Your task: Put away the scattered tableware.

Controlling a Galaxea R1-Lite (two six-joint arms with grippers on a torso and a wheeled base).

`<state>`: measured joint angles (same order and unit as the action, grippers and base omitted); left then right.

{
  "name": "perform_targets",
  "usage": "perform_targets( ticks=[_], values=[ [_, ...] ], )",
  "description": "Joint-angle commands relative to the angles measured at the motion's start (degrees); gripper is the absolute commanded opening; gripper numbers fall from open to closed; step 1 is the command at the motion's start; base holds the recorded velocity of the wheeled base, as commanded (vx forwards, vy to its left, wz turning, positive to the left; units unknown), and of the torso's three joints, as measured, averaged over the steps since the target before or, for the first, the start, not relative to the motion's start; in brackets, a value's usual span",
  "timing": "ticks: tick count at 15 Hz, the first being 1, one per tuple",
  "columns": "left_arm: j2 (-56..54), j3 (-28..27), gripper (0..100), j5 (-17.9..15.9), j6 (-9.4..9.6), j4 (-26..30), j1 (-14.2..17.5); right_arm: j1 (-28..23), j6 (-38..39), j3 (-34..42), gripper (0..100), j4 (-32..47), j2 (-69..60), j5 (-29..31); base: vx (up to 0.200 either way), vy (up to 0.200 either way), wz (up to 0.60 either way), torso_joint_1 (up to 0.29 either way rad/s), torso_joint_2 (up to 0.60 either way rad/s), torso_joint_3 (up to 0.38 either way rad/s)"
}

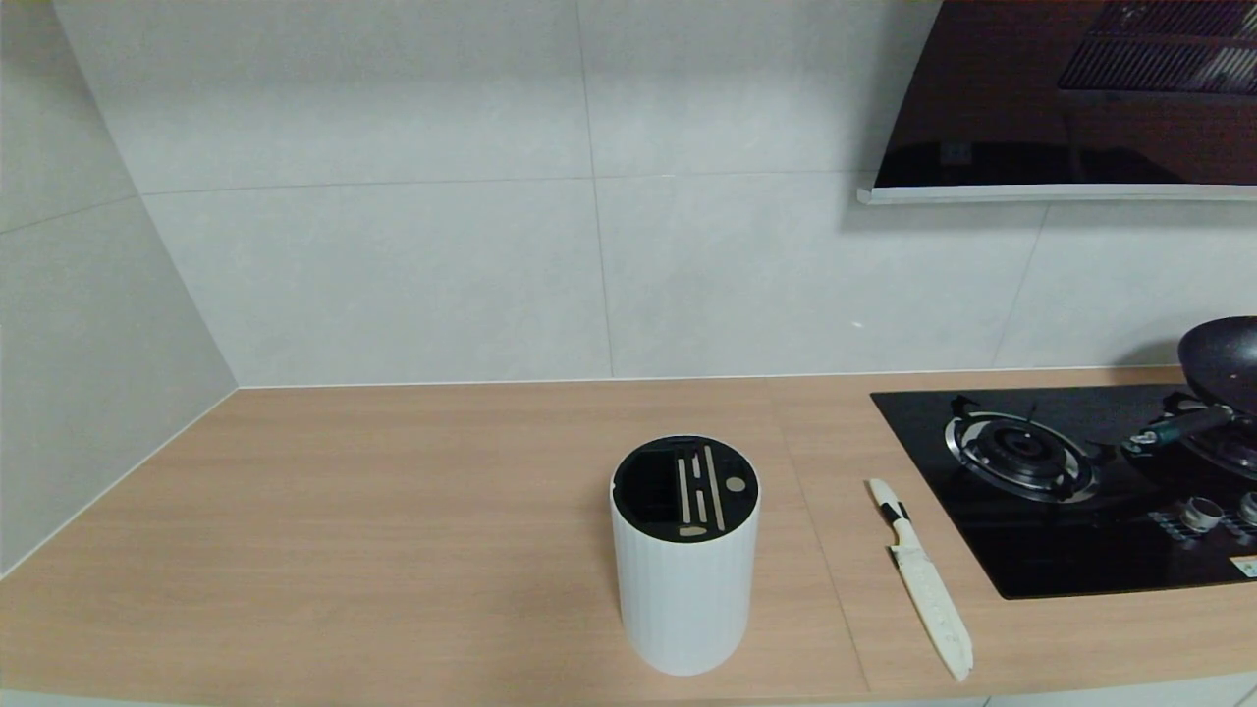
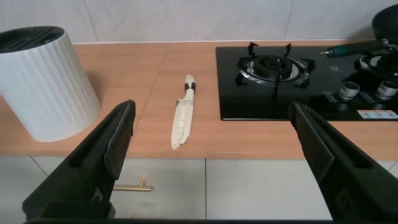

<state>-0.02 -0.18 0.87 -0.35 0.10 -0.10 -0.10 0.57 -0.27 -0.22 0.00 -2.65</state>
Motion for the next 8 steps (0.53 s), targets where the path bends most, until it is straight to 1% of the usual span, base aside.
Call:
perform_targets(
  ticks=[1, 2, 3, 4, 6, 7, 8],
  values=[
    [0.02, 0.09, 100, 0.01, 0.0, -0.01, 0.01, 0.27, 1.45, -5.36, 100, -1.01, 0.88, -0.52, 0.0, 0.0, 0.0, 0.0, 0.0, 0.0],
    [0.02, 0.09, 100, 0.01, 0.0, -0.01, 0.01, 1.42, 5.23, -12.3, 100, 1.63, 4.75, -3.86, 0.0, 0.0, 0.0, 0.0, 0.0, 0.0],
    [0.02, 0.01, 100, 0.01, 0.0, -0.01, 0.01, 1.77, 4.96, -12.92, 100, 2.59, 6.33, -5.35, 0.0, 0.0, 0.0, 0.0, 0.0, 0.0],
    [0.02, 0.01, 100, 0.01, 0.0, -0.01, 0.01, 2.56, 3.38, -15.29, 100, 4.26, 13.54, -9.31, 0.0, 0.0, 0.0, 0.0, 0.0, 0.0],
    [0.02, 0.09, 100, 0.01, 0.0, -0.01, 0.01, 2.91, -0.05, -17.93, 100, 3.82, 25.22, -10.36, 0.0, 0.0, 0.0, 0.0, 0.0, 0.0],
    [0.02, 0.01, 100, 0.01, 0.0, -0.01, 0.01, 3.0, -0.4, -20.03, 100, 3.91, 31.64, -10.36, 0.0, 0.0, 0.0, 0.0, 0.0, 0.0],
    [0.02, 0.09, 100, 0.01, 0.0, -0.01, 0.01, 3.0, -0.4, -20.3, 100, 3.82, 32.52, -10.36, 0.0, 0.0, 0.0, 0.0, 0.0, 0.0]
  ],
)
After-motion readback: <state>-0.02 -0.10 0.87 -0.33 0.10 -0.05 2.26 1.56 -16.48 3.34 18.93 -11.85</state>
